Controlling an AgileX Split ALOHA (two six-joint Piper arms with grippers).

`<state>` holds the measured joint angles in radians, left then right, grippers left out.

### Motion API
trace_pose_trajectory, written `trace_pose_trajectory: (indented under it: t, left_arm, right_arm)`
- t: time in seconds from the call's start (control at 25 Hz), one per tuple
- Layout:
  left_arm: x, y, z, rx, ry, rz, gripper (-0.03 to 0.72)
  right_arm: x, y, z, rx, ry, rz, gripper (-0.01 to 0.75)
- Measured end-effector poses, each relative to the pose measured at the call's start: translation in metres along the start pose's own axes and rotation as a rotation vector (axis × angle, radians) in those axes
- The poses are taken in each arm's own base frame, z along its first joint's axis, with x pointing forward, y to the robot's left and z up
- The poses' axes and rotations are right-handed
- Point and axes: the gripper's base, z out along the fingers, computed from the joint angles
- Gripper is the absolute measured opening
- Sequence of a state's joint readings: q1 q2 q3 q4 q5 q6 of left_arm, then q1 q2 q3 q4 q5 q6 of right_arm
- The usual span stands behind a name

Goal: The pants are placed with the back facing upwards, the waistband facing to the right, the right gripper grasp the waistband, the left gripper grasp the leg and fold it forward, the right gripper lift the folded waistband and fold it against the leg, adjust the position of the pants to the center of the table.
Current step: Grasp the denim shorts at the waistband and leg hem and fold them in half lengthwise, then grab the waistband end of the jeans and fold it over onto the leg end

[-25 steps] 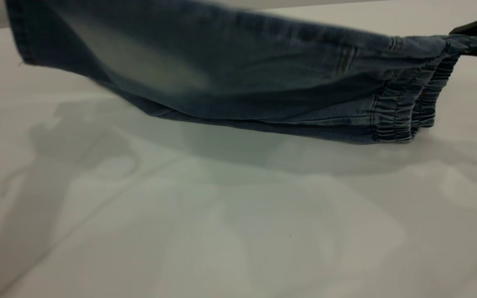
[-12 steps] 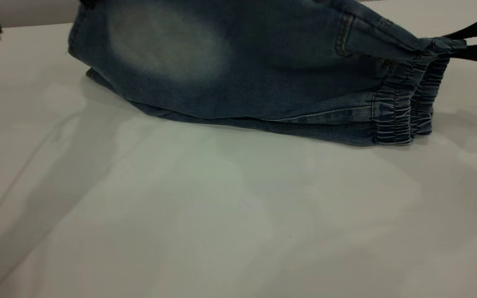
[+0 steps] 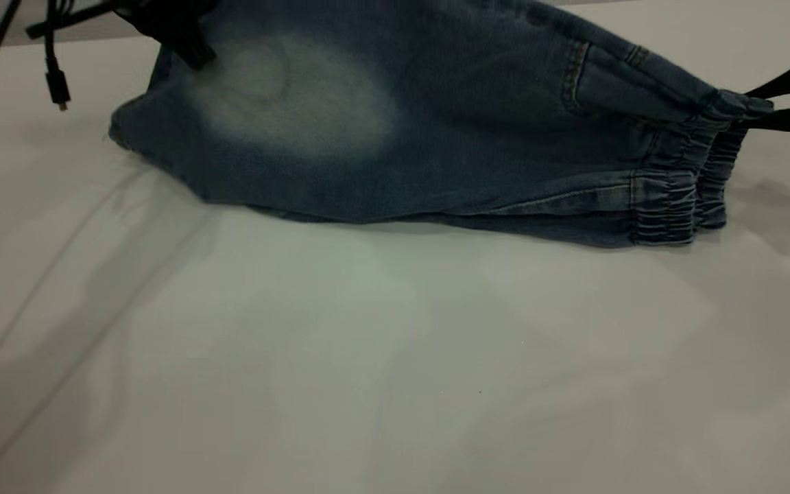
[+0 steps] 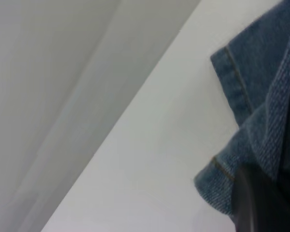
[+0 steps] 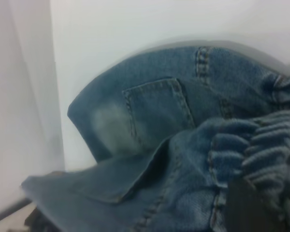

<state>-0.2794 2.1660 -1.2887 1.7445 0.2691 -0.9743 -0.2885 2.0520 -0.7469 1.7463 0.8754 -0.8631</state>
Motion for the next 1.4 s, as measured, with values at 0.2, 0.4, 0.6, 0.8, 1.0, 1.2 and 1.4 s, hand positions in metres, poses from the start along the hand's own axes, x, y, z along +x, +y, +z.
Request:
trace_pose_trajectory:
  t: [0.2,0.4,0.6,0.8,1.0,1.2,1.4]
  left_arm:
    - [-0.005,0.003,0.008,-0.021,-0.005,-0.006,0.034]
    - [-0.008,0.006,0.009,-0.032,-0.011,-0.008,0.039]
    - [-0.007,0.005,0.010,-0.035,-0.005,-0.005,0.083]
    - [-0.008,0.007,0.010,-0.041,-0.007,-0.016,0.253]
    - [-0.013,0.011,0.008,-0.053,-0.023,-0.084,0.426]
    - [-0.016,0.009,0.007,-0.049,-0.031,-0.100,0.459]
    - [-0.023,0.005,0.005,-0.035,-0.051,-0.115,0.459]
  right_arm:
    - [0.000,-0.001,0.001,-0.001,0.007,0.004,0.046]
    - [0.000,-0.002,0.001,0.006,0.002,0.004,0.046]
    - [0.000,-0.002,0.001,0.006,0.002,-0.007,0.060]
    - [0.001,-0.001,0.001,-0.002,0.011,-0.057,0.142]
    - [0.006,0.005,0.001,-0.081,0.070,-0.116,0.326]
    - [0.013,0.009,0.002,-0.112,0.124,-0.108,0.477]
    - [0.033,0.001,0.016,0.035,0.221,-0.165,0.523]
